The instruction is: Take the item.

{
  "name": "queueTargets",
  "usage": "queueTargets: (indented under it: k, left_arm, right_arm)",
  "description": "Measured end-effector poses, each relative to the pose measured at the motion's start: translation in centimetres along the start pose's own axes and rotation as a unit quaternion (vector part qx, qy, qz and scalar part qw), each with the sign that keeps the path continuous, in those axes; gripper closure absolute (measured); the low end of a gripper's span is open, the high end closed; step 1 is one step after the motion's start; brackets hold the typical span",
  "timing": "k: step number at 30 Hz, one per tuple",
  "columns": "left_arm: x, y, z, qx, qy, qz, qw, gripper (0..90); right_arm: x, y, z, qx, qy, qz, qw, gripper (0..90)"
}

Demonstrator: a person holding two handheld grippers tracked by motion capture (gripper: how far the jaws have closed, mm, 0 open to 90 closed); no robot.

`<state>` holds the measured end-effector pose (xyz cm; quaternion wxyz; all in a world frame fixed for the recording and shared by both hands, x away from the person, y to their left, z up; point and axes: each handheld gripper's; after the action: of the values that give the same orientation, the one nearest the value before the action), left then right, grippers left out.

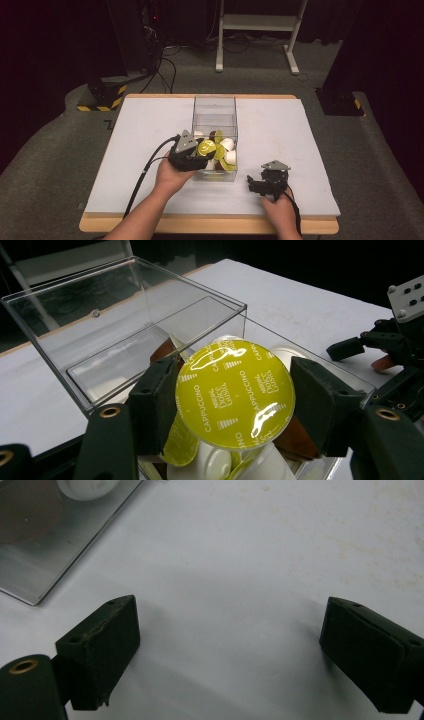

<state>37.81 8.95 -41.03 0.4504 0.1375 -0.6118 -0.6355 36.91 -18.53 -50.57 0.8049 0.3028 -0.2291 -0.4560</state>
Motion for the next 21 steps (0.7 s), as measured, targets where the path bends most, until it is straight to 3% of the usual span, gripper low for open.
queueTargets:
  k: [21]
  left_arm:
    - [-0.9, 0.56, 0.73, 0.014, 0.007, 0.015, 0.9998, 37.9]
  right_arm:
    - [0.0, 0.0, 0.0, 0.0, 0.0, 0.0, 1.0, 9.0]
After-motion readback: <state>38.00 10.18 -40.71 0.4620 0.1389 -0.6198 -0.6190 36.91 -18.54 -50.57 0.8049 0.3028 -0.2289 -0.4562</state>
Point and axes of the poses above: each handheld gripper's, and its own axes: z roughly backward along the jaws, y roughly out of its top, x roughly to its right, and after that the axes turned 6 degrees about z, right-handed
